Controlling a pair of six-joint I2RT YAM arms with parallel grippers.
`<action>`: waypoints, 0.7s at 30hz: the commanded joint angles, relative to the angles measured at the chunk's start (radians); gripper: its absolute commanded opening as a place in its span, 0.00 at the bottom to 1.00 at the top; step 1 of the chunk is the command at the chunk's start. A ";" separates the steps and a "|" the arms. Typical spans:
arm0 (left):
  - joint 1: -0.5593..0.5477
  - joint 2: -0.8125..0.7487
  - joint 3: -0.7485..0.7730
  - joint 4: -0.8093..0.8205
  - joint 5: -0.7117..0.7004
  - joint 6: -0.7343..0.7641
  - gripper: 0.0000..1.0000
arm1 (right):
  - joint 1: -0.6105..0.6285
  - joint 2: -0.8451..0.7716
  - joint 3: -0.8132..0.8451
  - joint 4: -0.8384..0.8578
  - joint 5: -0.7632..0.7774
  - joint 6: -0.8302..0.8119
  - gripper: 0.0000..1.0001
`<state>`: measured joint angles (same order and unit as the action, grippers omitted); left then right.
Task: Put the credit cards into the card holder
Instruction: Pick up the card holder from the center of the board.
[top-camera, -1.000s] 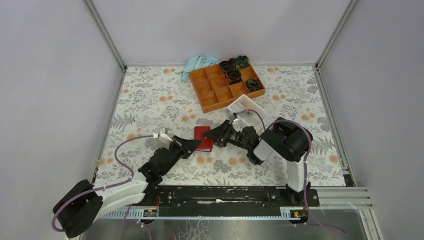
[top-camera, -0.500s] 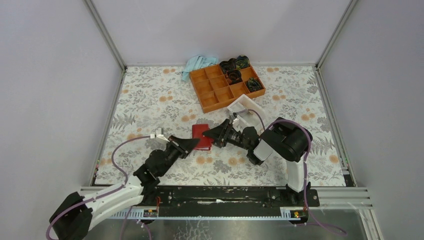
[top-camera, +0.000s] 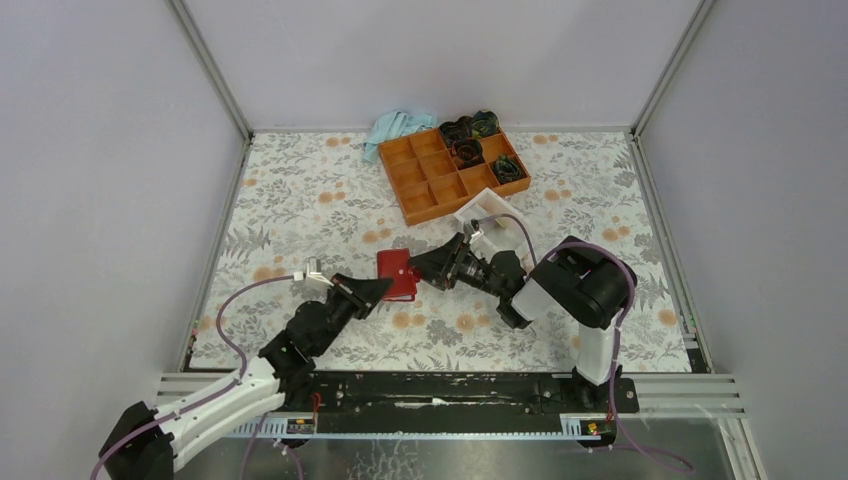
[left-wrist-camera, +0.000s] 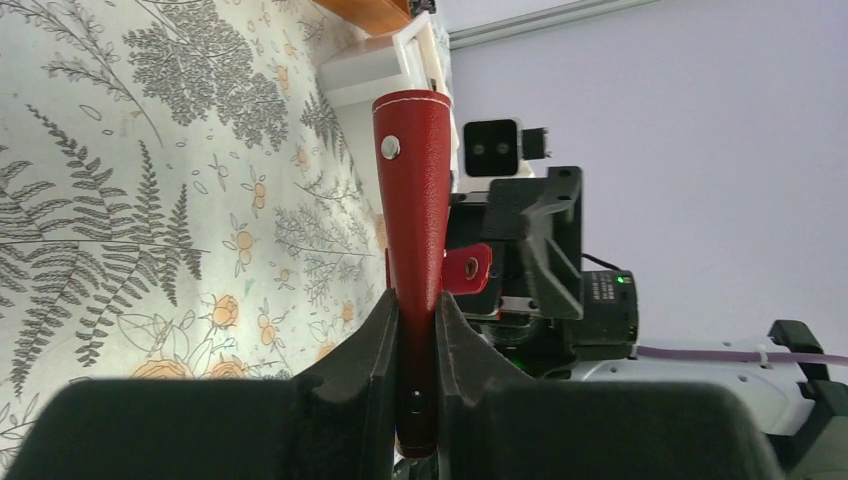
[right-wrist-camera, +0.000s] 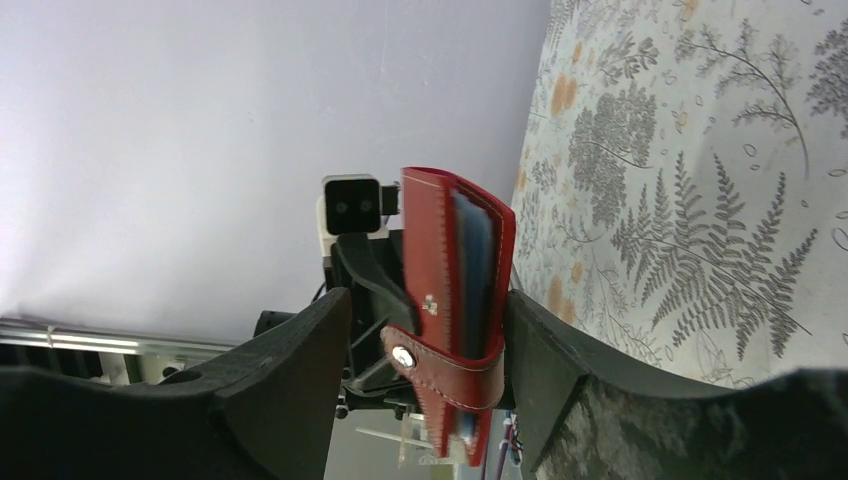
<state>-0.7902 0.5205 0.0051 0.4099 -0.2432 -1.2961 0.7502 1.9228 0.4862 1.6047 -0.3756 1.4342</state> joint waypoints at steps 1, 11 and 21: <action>0.000 0.005 -0.150 0.009 -0.025 0.023 0.00 | -0.020 -0.066 0.016 0.062 0.009 -0.024 0.65; -0.001 -0.091 -0.145 -0.053 -0.039 0.019 0.00 | -0.043 -0.131 -0.044 -0.014 0.030 -0.089 0.64; -0.001 -0.112 -0.127 -0.074 -0.044 0.021 0.00 | -0.046 -0.079 -0.106 0.088 0.053 -0.060 0.57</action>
<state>-0.7902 0.4183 0.0051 0.3302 -0.2672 -1.2896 0.7105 1.8214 0.3870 1.5749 -0.3401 1.3739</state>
